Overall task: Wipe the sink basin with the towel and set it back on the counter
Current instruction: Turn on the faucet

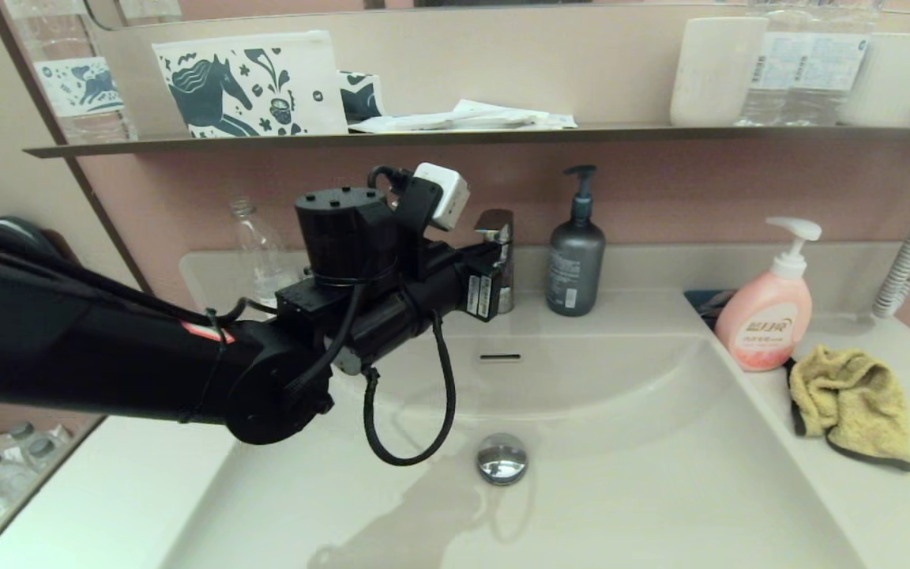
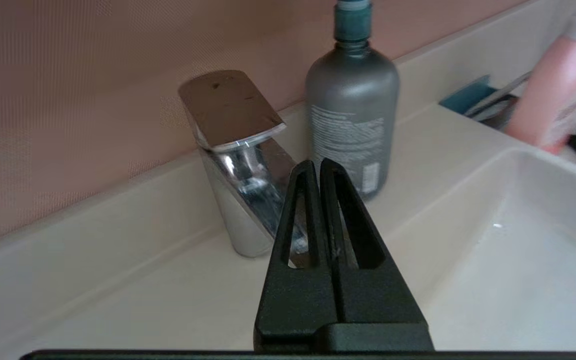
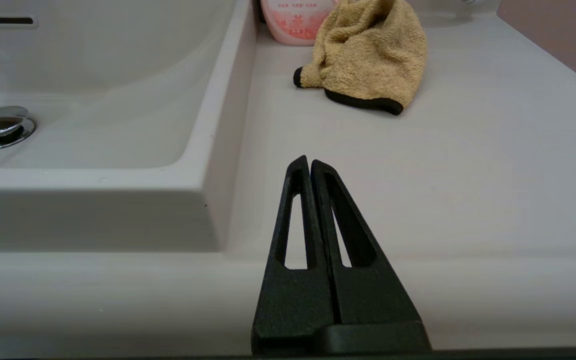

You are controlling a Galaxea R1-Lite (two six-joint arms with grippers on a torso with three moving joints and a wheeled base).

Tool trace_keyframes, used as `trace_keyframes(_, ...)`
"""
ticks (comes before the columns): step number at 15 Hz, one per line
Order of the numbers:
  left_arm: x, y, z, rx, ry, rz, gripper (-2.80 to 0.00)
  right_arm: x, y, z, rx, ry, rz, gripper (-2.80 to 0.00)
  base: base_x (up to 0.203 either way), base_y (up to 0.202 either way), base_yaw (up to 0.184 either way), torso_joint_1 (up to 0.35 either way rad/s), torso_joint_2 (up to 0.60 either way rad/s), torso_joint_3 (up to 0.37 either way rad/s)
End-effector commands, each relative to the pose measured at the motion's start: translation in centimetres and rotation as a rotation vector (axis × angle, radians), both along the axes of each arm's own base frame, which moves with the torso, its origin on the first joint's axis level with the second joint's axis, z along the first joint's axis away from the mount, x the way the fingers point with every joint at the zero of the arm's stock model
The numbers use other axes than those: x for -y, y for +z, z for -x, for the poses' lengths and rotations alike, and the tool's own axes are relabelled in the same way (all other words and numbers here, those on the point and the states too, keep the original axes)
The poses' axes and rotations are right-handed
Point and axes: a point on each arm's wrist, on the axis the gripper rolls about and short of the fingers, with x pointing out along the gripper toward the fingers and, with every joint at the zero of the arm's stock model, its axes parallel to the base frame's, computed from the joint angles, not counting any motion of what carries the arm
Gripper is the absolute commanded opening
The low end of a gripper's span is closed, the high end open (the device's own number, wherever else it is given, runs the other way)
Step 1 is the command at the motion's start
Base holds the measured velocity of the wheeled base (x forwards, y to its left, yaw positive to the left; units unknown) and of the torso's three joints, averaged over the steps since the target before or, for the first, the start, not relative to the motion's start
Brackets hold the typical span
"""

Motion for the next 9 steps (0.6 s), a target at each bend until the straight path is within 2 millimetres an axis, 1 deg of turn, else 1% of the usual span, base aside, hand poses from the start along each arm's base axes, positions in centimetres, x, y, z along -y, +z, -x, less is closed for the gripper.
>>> trace_keyframes(1,0.4,-0.8,-1.7,0.006,0.018,-0.017,-2.80,0.0,0.0,0.0,0.001,0.001,0.000,-2.80,0.000,0.000,0.000,0.000,0.00,0.000)
trace_keyframes(5,1.0,-0.4,-2.5,0.031,0.020,-0.004,-2.80,0.0,0.0,0.0,0.000,0.001,0.001,-2.80,0.000,0.000,0.000,0.000,0.00,0.000)
trace_keyframes(9,0.6,-0.7,-3.2,0.046,0.036,-0.033,-2.80,0.0,0.0,0.0,0.000,0.001,-0.001,-2.80,0.000,0.000,0.000,0.000,0.00,0.000)
